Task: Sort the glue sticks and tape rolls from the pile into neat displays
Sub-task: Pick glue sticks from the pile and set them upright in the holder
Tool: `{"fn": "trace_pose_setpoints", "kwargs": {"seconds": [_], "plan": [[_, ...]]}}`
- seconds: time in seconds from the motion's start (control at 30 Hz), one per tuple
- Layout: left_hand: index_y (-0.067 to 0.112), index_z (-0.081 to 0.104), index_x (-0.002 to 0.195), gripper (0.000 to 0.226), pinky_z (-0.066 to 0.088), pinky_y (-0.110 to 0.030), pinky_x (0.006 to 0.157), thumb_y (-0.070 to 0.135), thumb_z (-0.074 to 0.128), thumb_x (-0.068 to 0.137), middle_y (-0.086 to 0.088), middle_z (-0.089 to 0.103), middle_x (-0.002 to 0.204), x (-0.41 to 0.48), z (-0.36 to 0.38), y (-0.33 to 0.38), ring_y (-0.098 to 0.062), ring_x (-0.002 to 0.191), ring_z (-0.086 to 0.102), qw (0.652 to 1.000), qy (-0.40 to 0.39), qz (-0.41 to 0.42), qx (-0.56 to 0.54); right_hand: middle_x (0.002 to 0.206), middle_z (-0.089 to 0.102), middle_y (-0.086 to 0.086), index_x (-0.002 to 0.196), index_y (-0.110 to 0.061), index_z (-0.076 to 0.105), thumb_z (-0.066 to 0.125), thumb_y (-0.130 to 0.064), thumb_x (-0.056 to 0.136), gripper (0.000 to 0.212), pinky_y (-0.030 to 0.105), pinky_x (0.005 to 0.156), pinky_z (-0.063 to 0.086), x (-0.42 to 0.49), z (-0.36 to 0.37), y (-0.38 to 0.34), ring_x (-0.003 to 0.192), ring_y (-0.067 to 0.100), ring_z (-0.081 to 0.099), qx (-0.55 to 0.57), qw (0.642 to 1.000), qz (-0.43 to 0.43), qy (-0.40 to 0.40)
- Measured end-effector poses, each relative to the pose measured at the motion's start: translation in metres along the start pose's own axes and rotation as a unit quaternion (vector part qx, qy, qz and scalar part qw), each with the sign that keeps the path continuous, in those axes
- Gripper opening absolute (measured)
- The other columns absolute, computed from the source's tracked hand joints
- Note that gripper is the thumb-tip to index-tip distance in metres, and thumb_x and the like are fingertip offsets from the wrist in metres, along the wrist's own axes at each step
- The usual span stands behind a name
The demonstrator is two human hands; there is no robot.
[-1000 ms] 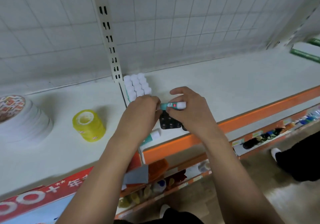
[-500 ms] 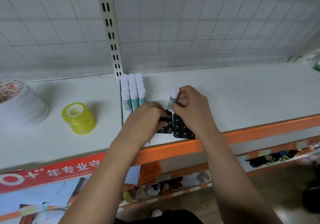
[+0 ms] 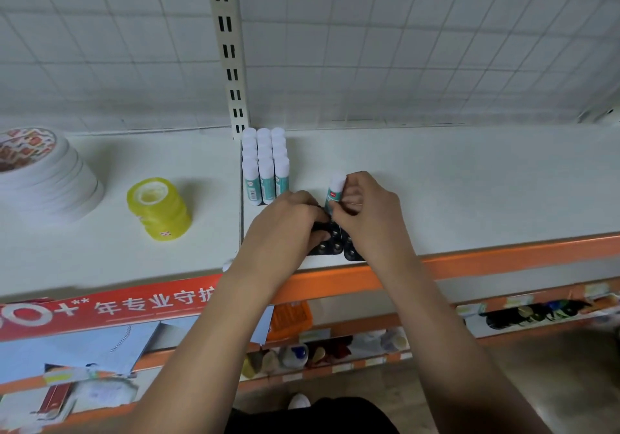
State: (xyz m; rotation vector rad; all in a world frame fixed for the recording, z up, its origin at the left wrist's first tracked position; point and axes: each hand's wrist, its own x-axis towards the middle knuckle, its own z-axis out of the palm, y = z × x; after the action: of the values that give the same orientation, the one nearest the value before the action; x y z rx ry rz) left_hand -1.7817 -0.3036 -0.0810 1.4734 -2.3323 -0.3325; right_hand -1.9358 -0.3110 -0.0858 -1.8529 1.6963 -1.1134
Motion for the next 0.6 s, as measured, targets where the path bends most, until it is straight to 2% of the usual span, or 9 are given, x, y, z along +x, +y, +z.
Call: {"fn": "trace_pose_setpoints", "kwargs": {"seconds": [0.2, 0.3, 0.4, 0.47, 0.53, 0.6], "plan": [[0.026, 0.067, 0.118, 0.031, 0.049, -0.034, 0.084, 0.033, 0.065, 0.088, 0.009, 0.060, 0.119, -0.005, -0.006, -0.005, -0.015, 0.108, 0.056, 1.000, 0.012, 0.000, -0.011, 0.093, 0.068, -0.004, 0.103, -0.012, 0.063, 0.072, -0.010, 0.084, 0.021, 0.018, 0.082, 0.053, -0.004, -0.001, -0.005, 0.083, 0.003, 0.065, 0.000, 1.000, 0.001, 0.001], [0.024, 0.066, 0.120, 0.034, 0.049, -0.033, 0.085, 0.034, 0.066, 0.088, 0.010, 0.059, 0.120, -0.015, -0.019, -0.014, -0.013, 0.107, 0.056, 0.999, 0.019, -0.002, -0.029, 0.102, 0.066, -0.009, 0.112, -0.016, 0.063, 0.072, -0.013, 0.085, 0.028, 0.021, 0.090, 0.053, -0.007, -0.005, -0.008, 0.092, 0.002, 0.065, 0.013, 1.000, 0.011, -0.013], [0.028, 0.072, 0.104, 0.018, 0.048, -0.031, 0.080, 0.034, 0.069, 0.087, 0.010, 0.062, 0.107, -0.028, -0.034, -0.024, -0.012, 0.098, 0.058, 0.999, -0.008, -0.007, -0.045, 0.122, 0.064, -0.005, 0.129, -0.018, 0.057, 0.071, -0.018, 0.086, 0.045, 0.026, 0.094, 0.051, -0.014, -0.010, -0.009, 0.102, 0.008, 0.063, -0.014, 1.000, 0.008, -0.016], [0.032, 0.074, 0.094, 0.009, 0.048, -0.030, 0.075, 0.034, 0.071, 0.085, 0.014, 0.062, 0.098, -0.036, -0.040, -0.028, -0.009, 0.089, 0.058, 0.997, -0.034, -0.024, -0.059, 0.121, 0.065, -0.004, 0.132, -0.017, 0.054, 0.071, -0.019, 0.086, 0.049, 0.020, 0.090, 0.050, -0.021, -0.013, -0.010, 0.097, 0.006, 0.063, -0.037, 0.999, 0.003, 0.011], [0.033, 0.075, 0.097, 0.013, 0.049, -0.030, 0.075, 0.034, 0.072, 0.085, 0.014, 0.062, 0.097, -0.041, -0.041, -0.028, -0.008, 0.086, 0.058, 0.995, -0.060, -0.042, -0.068, 0.110, 0.067, -0.007, 0.126, -0.020, 0.058, 0.071, -0.018, 0.086, 0.043, 0.008, 0.081, 0.047, -0.027, -0.012, -0.013, 0.085, 0.001, 0.061, -0.042, 0.999, -0.014, 0.031], [0.033, 0.074, 0.101, 0.017, 0.050, -0.032, 0.077, 0.033, 0.072, 0.085, 0.012, 0.063, 0.099, -0.043, -0.040, -0.027, -0.009, 0.087, 0.060, 0.994, -0.077, -0.046, -0.061, 0.102, 0.066, -0.009, 0.122, -0.023, 0.059, 0.070, -0.017, 0.086, 0.039, 0.005, 0.076, 0.046, -0.032, -0.008, -0.019, 0.081, -0.001, 0.061, -0.030, 0.999, -0.027, 0.026]]}}
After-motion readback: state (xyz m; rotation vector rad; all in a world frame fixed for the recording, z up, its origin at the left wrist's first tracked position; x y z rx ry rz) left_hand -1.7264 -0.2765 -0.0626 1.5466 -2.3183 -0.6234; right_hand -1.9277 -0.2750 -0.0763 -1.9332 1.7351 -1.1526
